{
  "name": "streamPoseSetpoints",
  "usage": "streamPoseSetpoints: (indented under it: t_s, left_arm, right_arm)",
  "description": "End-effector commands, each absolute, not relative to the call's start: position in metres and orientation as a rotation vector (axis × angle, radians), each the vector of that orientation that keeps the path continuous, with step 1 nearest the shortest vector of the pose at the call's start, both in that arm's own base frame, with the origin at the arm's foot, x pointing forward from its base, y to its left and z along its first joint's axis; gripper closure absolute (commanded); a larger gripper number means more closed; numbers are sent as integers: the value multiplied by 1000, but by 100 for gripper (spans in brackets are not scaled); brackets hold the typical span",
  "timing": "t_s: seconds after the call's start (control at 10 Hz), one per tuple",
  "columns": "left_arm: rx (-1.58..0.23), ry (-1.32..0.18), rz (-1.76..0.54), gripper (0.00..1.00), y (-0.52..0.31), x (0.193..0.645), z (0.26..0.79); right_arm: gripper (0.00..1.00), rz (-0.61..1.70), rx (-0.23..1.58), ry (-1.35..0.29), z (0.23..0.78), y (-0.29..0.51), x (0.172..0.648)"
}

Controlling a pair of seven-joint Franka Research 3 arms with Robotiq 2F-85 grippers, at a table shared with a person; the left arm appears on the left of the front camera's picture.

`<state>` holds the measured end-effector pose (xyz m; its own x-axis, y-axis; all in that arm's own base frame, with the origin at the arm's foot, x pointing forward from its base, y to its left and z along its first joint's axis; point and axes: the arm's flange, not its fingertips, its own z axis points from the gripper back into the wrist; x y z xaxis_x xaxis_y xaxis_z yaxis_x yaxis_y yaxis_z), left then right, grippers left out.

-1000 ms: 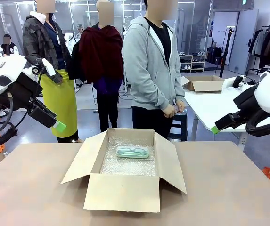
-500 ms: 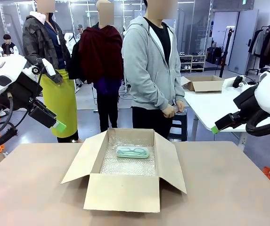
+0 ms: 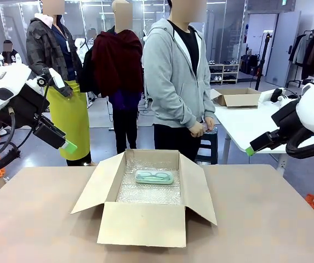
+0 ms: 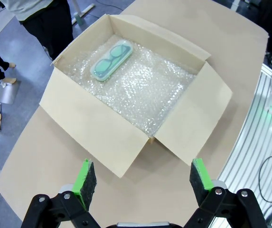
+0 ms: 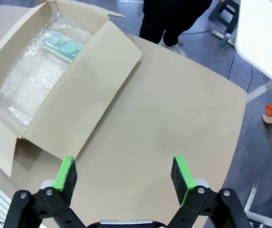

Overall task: Pack the glasses set securely to prepare it for shipping.
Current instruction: Put the Glasses case from the right side of the table into the Package Box.

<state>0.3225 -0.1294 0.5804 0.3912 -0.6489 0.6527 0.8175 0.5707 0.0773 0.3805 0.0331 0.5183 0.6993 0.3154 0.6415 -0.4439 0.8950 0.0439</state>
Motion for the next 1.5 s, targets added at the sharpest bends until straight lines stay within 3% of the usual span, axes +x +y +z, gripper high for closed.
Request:
streamPoseSetpoints:
  t_s: [0.0, 1.4]
  left_arm:
    - [-274, -705, -945, 0, -129, 323, 582]
    - [-274, -705, -945, 0, -129, 323, 582]
  right_arm:
    - [0, 425, 199, -678, 518, 34, 381]
    - [0, 425, 199, -678, 518, 34, 381]
